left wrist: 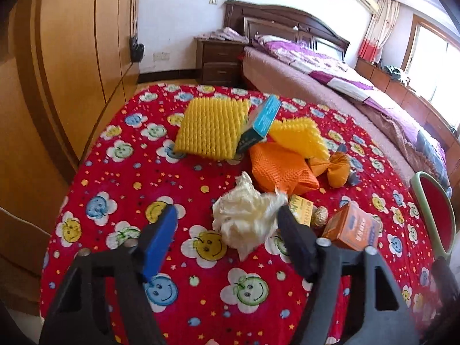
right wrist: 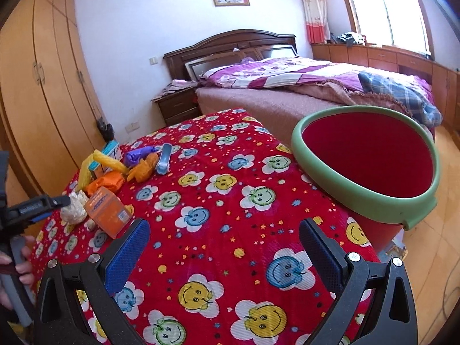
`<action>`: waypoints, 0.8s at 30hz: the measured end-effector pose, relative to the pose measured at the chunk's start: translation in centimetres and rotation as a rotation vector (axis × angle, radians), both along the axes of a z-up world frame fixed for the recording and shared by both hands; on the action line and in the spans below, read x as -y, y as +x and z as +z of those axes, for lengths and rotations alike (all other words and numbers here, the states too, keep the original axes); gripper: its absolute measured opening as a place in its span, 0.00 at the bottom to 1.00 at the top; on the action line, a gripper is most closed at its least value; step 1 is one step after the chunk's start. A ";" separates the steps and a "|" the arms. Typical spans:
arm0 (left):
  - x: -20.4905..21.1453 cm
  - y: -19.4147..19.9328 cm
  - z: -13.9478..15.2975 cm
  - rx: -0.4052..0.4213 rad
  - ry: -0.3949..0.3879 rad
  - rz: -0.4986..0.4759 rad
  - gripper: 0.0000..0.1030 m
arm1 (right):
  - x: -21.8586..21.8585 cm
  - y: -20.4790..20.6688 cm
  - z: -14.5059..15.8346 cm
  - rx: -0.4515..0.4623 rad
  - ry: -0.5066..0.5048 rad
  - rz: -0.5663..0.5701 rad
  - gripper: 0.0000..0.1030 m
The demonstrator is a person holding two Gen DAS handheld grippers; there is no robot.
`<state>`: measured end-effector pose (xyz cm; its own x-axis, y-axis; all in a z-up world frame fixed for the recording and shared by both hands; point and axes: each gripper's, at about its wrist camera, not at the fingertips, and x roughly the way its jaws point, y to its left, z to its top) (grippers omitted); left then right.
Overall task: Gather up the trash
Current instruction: 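Grasp the crumpled white tissue with the left gripper while the right gripper approaches the orange box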
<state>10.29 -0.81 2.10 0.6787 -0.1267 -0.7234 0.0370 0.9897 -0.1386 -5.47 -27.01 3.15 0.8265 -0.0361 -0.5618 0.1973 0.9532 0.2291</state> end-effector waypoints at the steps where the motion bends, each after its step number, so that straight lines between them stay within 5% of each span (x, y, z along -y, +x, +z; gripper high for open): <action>1: 0.0 0.2 -0.2 -0.012 -0.009 -0.005 0.68 | 0.1 0.0 0.1 0.000 -0.001 -0.003 1.00; 12: 0.8 1.4 -1.4 -0.038 -0.053 -0.044 0.57 | 0.5 0.3 0.5 -0.016 0.027 0.020 1.00; 20: 1.8 1.9 -1.6 -0.005 -0.051 -0.093 0.30 | -0.2 2.4 1.3 -0.029 0.032 0.049 1.00; 24: 0.7 1.4 -0.6 -0.001 -0.080 -0.090 0.25 | -1.3 3.3 1.7 -0.049 0.052 0.094 1.00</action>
